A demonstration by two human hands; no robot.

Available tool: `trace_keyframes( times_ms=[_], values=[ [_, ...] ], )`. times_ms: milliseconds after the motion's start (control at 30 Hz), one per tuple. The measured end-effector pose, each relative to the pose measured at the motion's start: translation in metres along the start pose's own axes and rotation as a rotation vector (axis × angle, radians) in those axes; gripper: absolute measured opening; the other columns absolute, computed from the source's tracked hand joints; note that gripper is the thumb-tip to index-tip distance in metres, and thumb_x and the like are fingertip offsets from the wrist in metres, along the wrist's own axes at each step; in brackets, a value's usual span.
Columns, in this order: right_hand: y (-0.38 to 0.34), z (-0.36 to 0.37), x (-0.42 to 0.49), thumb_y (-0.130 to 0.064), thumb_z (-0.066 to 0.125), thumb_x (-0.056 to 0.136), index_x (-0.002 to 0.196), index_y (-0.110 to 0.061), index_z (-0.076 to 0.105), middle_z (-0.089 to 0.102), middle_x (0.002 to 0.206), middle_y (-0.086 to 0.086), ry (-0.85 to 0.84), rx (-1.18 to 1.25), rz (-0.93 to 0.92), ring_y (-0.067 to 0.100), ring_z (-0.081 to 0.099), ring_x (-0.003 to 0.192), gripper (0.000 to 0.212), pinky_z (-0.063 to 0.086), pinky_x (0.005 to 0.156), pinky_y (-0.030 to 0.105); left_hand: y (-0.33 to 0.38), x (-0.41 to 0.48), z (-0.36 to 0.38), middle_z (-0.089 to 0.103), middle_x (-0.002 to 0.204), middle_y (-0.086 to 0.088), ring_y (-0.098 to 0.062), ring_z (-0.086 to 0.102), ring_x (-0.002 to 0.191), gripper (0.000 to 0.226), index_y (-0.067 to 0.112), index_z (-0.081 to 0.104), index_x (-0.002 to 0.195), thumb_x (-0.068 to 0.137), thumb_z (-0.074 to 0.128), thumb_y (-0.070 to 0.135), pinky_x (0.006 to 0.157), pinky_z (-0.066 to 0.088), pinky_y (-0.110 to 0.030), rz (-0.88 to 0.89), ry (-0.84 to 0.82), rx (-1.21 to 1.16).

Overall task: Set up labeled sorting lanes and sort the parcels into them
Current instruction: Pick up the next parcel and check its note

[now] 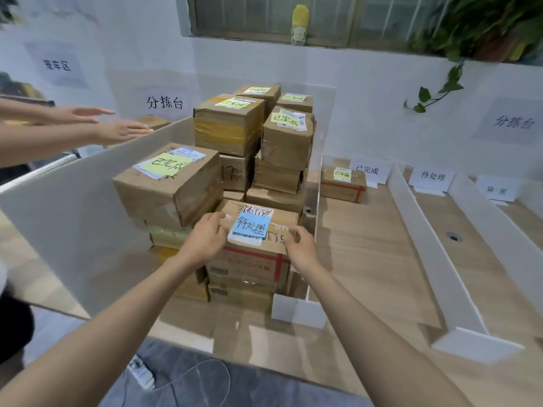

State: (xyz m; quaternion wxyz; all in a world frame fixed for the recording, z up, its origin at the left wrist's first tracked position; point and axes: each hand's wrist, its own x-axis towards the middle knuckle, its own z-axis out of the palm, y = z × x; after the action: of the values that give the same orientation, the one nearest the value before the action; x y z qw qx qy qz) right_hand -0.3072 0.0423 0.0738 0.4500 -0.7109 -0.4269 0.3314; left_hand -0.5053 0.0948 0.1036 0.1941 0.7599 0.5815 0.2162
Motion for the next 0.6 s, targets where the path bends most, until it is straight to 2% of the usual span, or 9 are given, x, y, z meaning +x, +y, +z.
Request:
trace_keyframes(
  times_ms=[133,300,367,433,467,533,600],
  values=[
    [0.005,0.004,-0.006,-0.012,0.046,0.098,0.127,-0.02,0.053,0.053,0.132,0.0,0.029,0.076,0.032,0.018,0.057,0.113,0.031,0.052,0.094,0.038,-0.004,0.002,0.001,0.04,0.144,-0.013,-0.025,0.038,0.132,0.043,0.005,0.041,0.14,0.1,0.037,0.02,0.107,0.029,-0.032,-0.001,-0.03,-0.048],
    [0.009,0.007,-0.011,-0.006,0.045,0.098,0.13,-0.018,0.053,0.056,0.129,0.004,0.08,0.205,0.085,0.021,0.058,0.115,0.035,0.051,0.096,0.038,-0.009,0.006,0.005,0.041,0.142,-0.014,-0.026,0.036,0.132,0.039,0.002,0.045,0.135,0.099,0.038,0.016,0.109,0.026,-0.033,0.037,-0.02,-0.104],
    [0.01,0.006,-0.012,-0.006,0.045,0.099,0.131,-0.016,0.053,0.057,0.129,0.004,0.09,0.225,0.09,0.019,0.059,0.111,0.035,0.053,0.087,0.027,-0.01,0.006,0.007,0.038,0.143,-0.013,-0.025,0.035,0.132,0.039,0.002,0.044,0.135,0.099,0.036,0.014,0.109,0.026,-0.033,0.028,-0.016,-0.122],
    [0.009,0.004,-0.014,-0.007,0.044,0.1,0.133,-0.015,0.052,0.058,0.125,0.003,0.095,0.234,0.1,0.016,0.06,0.103,0.035,0.052,0.067,0.011,-0.009,0.007,0.008,0.038,0.143,-0.014,-0.026,0.035,0.132,0.04,0.003,0.042,0.136,0.098,0.035,0.012,0.108,0.028,-0.036,-0.002,0.0,-0.141],
    [0.009,0.002,-0.014,-0.008,0.044,0.1,0.133,-0.015,0.052,0.059,0.124,0.003,0.098,0.238,0.107,0.015,0.061,0.1,0.035,0.05,0.059,0.008,-0.008,0.006,0.008,0.04,0.142,-0.014,-0.027,0.037,0.131,0.041,0.004,0.042,0.137,0.097,0.034,0.011,0.105,0.031,-0.036,-0.028,0.006,-0.161],
    [0.01,0.0,-0.015,-0.008,0.044,0.1,0.134,-0.015,0.052,0.06,0.124,0.004,0.099,0.246,0.116,0.014,0.062,0.098,0.036,0.048,0.053,0.006,-0.006,0.005,0.007,0.045,0.14,-0.013,-0.028,0.042,0.127,0.042,0.007,0.04,0.138,0.097,0.034,0.01,0.095,0.037,-0.033,-0.076,-0.003,-0.21],
    [0.009,0.0,-0.016,-0.006,0.043,0.1,0.133,-0.015,0.052,0.061,0.122,0.004,0.1,0.253,0.123,0.013,0.062,0.095,0.036,0.049,0.053,0.008,-0.005,0.003,0.005,0.047,0.141,-0.012,-0.028,0.044,0.126,0.044,0.01,0.037,0.141,0.097,0.033,0.011,0.092,0.04,-0.033,-0.098,-0.022,-0.247]
  ],
)
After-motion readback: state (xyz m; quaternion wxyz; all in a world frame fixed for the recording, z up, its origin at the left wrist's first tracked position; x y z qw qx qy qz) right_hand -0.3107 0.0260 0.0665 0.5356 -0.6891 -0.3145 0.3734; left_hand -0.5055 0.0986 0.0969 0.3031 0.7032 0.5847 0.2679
